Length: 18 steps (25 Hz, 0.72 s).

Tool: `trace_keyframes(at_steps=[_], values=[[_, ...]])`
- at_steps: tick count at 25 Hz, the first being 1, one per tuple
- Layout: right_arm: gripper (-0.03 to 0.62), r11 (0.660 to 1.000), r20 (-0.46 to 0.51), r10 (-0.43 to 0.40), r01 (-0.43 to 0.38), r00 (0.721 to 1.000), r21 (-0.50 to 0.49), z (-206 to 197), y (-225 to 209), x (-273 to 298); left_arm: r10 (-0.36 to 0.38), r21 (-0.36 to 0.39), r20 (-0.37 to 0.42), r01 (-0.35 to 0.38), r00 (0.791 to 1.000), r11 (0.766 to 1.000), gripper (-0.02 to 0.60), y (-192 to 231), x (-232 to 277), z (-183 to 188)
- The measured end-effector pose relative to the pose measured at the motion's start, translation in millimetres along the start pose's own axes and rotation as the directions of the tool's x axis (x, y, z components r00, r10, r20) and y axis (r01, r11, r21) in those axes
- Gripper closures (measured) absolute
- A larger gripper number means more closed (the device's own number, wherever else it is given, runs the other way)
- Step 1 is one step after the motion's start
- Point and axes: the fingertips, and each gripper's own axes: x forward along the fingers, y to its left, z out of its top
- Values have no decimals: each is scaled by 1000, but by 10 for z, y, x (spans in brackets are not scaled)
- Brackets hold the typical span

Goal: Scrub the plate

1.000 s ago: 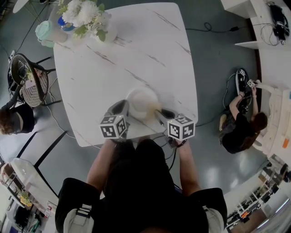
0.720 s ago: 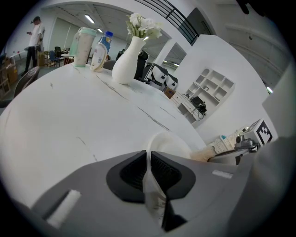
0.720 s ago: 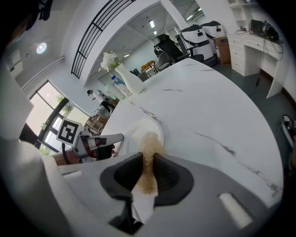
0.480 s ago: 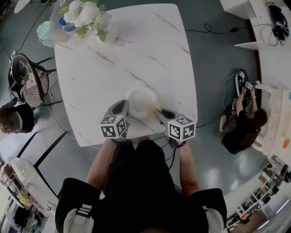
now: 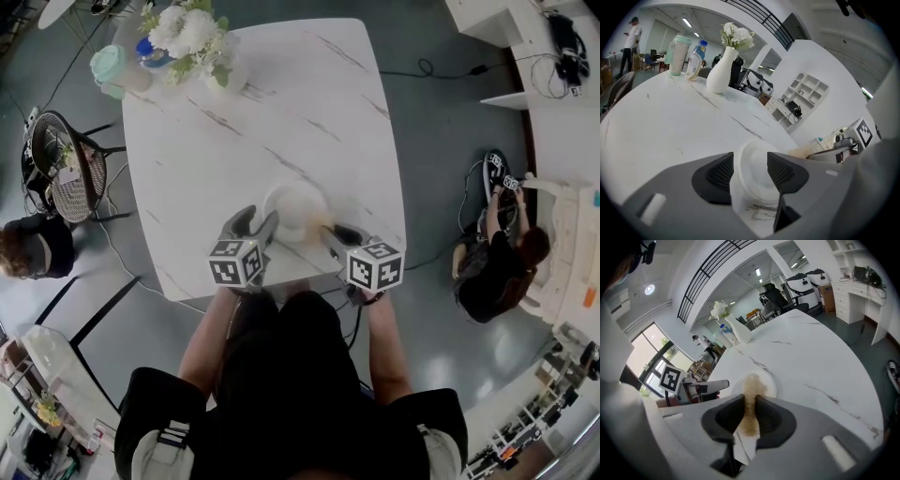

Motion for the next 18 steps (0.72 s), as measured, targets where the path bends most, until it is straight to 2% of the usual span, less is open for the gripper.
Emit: trace_keyframes(at_steps=[2, 4, 8, 12, 18], values=[[525, 1000, 22, -16, 16, 1000, -15, 54, 39, -55, -1, 16, 8, 1, 1000, 1000, 349, -27, -68, 28], [525, 999, 54, -35, 37, 998, -38, 124, 93, -135, 4, 54, 24, -5, 1000, 999, 393, -68, -166, 80], [525, 990, 126, -75, 89, 989, -110, 258, 229, -308, -7, 105, 63, 1, 998, 994, 430, -180, -366, 210], [525, 974, 213, -111, 149, 971, -169, 381, 380, -455, -27, 134, 99, 14, 995, 991, 471, -288, -571, 313], [525, 963, 318, -132, 198, 939, -183, 466, 625, -635, -45, 217, 166, 8, 985, 976, 523, -422, -928, 474]])
